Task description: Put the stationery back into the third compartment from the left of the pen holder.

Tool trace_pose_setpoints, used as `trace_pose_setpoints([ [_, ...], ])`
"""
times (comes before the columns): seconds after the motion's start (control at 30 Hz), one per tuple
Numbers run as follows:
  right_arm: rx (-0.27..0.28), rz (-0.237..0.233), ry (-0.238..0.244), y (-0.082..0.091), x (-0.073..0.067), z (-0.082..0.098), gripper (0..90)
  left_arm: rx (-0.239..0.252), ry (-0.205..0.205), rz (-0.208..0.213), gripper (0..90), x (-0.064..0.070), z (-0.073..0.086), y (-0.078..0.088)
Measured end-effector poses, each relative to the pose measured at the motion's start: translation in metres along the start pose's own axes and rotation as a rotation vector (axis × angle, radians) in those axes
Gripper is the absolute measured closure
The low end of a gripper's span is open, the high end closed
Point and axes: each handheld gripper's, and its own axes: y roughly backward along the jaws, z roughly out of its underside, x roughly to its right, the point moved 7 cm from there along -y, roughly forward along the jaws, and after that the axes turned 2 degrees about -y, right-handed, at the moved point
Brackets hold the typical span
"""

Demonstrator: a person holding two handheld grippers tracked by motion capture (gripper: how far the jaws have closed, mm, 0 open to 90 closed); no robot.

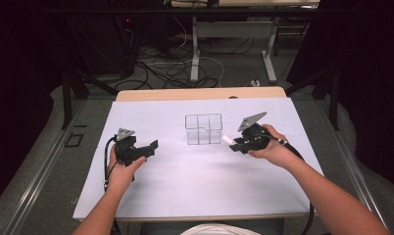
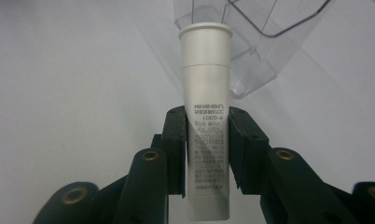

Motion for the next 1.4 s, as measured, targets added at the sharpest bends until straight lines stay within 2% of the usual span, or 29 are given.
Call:
trace_pose_setpoints([
  [0.3, 0.161, 0.019, 0.002, 0.001, -0.007, -0.021, 69.8, 0.008, -0.010, 0.015, 8.3, 0.006, -0.002, 0.002],
  [0.4, 0.229, 0.033, -0.026, 0.002, -0.009, -0.027, 69.8, 0.012, -0.006, 0.016, 8.5, 0.007, -0.002, 0.003],
  [0.43, 0.233, 0.024, -0.033, 0.003, -0.010, -0.027, 69.8, 0.009, -0.007, 0.017, 8.6, 0.008, -0.002, 0.003],
  [0.53, 0.277, 0.056, -0.034, 0.003, -0.012, -0.030, 69.8, 0.013, -0.003, 0.019, 8.8, 0.009, -0.003, 0.004],
  [0.6, 0.325, 0.057, -0.058, 0.004, -0.014, -0.031, 69.8, 0.012, -0.001, 0.022, 9.3, 0.010, -0.003, 0.004],
  [0.83, 0.392, 0.094, -0.073, -0.001, -0.023, -0.026, 69.8, 0.046, 0.013, 0.052, 15.8, 0.018, -0.010, 0.008],
  [0.97, 0.414, 0.124, -0.059, -0.002, -0.027, -0.022, 69.8, 0.075, 0.043, 0.096, 15.9, 0.024, -0.015, 0.011],
  [1.0, 0.428, 0.130, -0.075, -0.002, -0.028, -0.022, 69.8, 0.078, 0.046, 0.108, 15.9, 0.026, -0.017, 0.012],
  [1.03, 0.430, 0.137, -0.067, -0.002, -0.028, -0.021, 69.8, 0.084, 0.055, 0.121, 15.9, 0.028, -0.018, 0.013],
  [1.1, 0.450, 0.152, -0.068, -0.001, -0.028, -0.021, 69.8, 0.088, 0.047, 0.127, 15.9, 0.032, -0.020, 0.014],
  [1.3, 0.470, 0.158, -0.073, -0.002, -0.031, -0.020, 69.7, 0.094, 0.035, 0.176, 16.5, 0.048, -0.026, 0.018],
  [1.4, 0.478, 0.164, -0.081, -0.002, -0.032, -0.018, 69.8, 0.103, 0.045, 0.199, 18.0, 0.057, -0.030, 0.019],
])
